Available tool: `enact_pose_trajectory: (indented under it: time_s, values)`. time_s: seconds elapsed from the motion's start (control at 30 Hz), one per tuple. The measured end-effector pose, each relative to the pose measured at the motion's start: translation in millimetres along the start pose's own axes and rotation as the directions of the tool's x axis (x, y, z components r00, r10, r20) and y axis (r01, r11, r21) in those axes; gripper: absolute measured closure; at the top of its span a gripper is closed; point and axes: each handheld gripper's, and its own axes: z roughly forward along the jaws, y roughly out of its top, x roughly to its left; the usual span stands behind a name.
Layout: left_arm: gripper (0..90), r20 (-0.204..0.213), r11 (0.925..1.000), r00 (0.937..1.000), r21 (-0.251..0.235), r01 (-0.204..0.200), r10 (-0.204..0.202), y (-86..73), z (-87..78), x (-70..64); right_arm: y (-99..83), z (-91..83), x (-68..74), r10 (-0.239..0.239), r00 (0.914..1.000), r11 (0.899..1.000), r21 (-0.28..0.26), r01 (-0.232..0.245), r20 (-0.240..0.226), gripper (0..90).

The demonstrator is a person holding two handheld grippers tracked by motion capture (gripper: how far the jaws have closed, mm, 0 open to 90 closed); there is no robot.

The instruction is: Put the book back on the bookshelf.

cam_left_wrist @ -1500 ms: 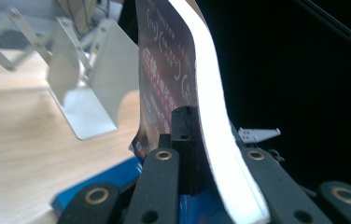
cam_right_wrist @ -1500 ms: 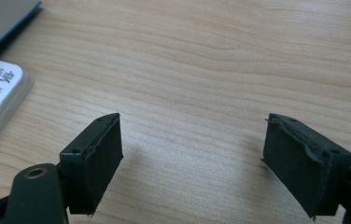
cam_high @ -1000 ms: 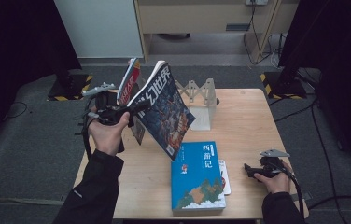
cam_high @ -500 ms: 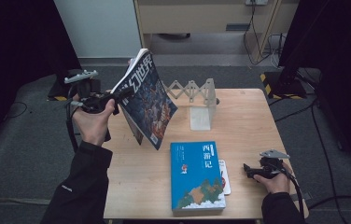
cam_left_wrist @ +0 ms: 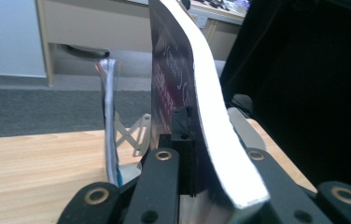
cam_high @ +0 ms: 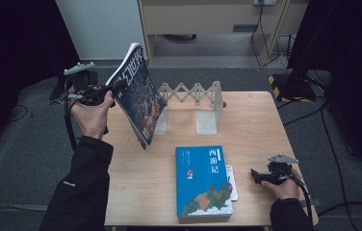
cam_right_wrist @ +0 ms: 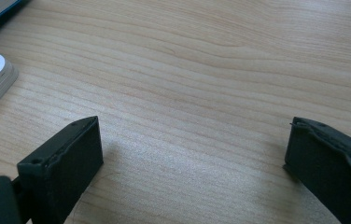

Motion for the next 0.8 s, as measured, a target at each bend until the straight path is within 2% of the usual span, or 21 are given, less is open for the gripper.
enact_pose_trajectory:
  time_s: [0.2,0.5,0.8]
  values:
    - [81.8,-0.033,1.0,0.9994,-0.007,-0.002,0.002,2.5,11.7,2.1,0.0,0.0,-0.1,-0.002,1.0,1.0,0.001,0.002,0.0,3.9]
    - [81.8,-0.07,1.0,0.9976,-0.005,0.001,-0.002,-0.3,43.7,3.0,0.1,0.1,0.1,0.001,1.0,1.0,0.0,-0.001,0.0,3.9]
    - [81.8,-0.12,0.9991,0.992,0.018,-0.038,0.04,-11.2,68.0,-5.1,0.1,0.1,0.0,-0.001,1.0,1.0,0.0,0.001,0.001,3.9]
